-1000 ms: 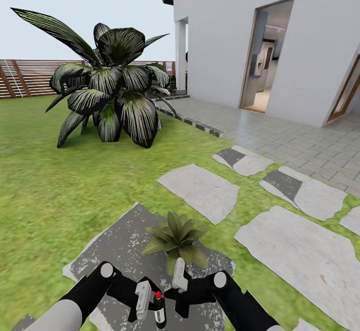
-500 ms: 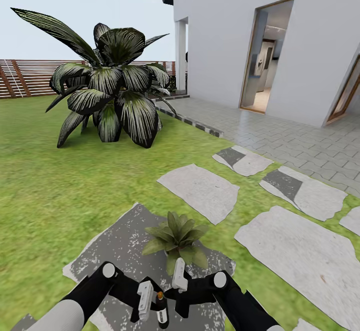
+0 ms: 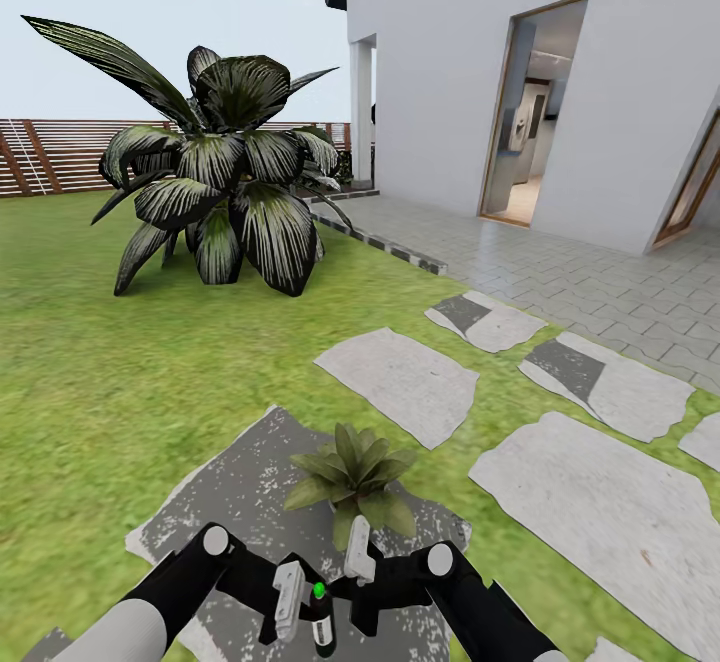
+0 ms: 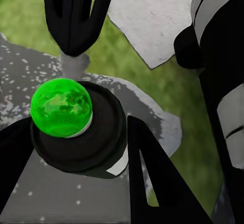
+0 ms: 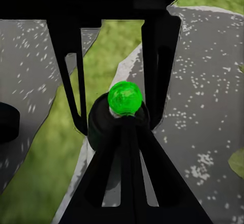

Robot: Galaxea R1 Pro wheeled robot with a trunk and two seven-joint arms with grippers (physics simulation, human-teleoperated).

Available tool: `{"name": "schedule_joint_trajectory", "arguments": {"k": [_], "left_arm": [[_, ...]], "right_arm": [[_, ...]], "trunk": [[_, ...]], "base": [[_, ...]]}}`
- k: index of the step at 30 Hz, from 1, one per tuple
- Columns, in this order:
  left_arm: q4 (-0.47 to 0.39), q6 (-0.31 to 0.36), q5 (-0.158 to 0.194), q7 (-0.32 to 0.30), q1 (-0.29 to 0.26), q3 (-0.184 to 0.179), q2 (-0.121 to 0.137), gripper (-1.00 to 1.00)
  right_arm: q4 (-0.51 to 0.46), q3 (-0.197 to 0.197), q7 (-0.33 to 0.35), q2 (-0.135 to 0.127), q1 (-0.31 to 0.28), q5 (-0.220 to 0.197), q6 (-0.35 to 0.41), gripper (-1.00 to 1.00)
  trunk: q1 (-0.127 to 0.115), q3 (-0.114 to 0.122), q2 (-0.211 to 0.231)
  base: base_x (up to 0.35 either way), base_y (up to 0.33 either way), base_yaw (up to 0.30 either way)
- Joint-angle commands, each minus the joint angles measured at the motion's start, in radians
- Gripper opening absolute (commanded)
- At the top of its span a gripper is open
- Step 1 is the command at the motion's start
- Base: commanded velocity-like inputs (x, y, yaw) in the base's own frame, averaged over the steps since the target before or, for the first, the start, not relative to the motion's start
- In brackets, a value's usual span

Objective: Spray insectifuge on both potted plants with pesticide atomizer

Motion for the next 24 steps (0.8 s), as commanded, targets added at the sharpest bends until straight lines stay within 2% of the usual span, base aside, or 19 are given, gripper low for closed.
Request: {"name": "schedule_joint_trajectory", "arguments": {"k": [1, 7, 8, 12, 13, 20, 21, 24], "left_arm": [[-0.001, -0.005, -0.003, 0.001, 0.0, -0.003, 0.004, -1.0], [0.0, -0.004, -0.005, 0.001, 0.001, -0.001, 0.032, -1.0], [0.0, -0.004, -0.004, 0.001, 0.001, 0.0, 0.055, -1.0], [0.0, -0.005, -0.004, 0.0, 0.001, 0.0, 0.095, -1.0], [0.001, -0.004, -0.003, 0.0, 0.001, 0.0, 0.116, -1.0], [0.057, -0.005, -0.004, 0.001, 0.003, 0.0, 0.187, -1.0], [0.06, -0.004, -0.004, 0.001, 0.003, 0.001, 0.194, -1.0], [0.069, -0.001, -0.004, 0.003, 0.004, 0.002, 0.212, -1.0]], "right_arm": [[-0.001, -0.001, 0.002, 0.0, 0.0, 0.009, -0.003, -1.0], [-0.001, -0.001, 0.002, 0.0, 0.0, 0.009, -0.003, -1.0], [-0.001, -0.001, 0.002, 0.0, 0.0, 0.009, -0.003, -1.0], [-0.001, -0.001, 0.002, 0.0, 0.0, 0.009, -0.003, -1.0], [-0.001, 0.0, 0.002, 0.0, 0.0, 0.009, -0.003, -1.0], [0.0, 0.001, 0.002, -0.001, 0.0, 0.009, -0.003, -1.0], [0.0, 0.001, 0.002, -0.001, 0.0, 0.009, -0.003, 1.0], [0.0, 0.002, 0.002, -0.001, 0.0, 0.01, -0.003, 1.0]], "trunk": [[0.0, -0.001, 0.0], [0.0, -0.001, 0.0], [0.0, -0.001, 0.0], [0.0, -0.001, 0.0], [0.0, -0.001, 0.0], [0.0, -0.001, 0.0], [0.0, -0.001, 0.0], [0.0, -0.001, 0.0]], "base": [[0.0, 0.0, 0.0], [0.0, 0.0, 0.0], [0.0, 0.0, 0.0], [0.0, 0.0, 0.0], [0.0, 0.0, 0.0], [0.0, 0.0, 0.0], [0.0, 0.0, 0.0], [0.0, 0.0, 0.0]]}}
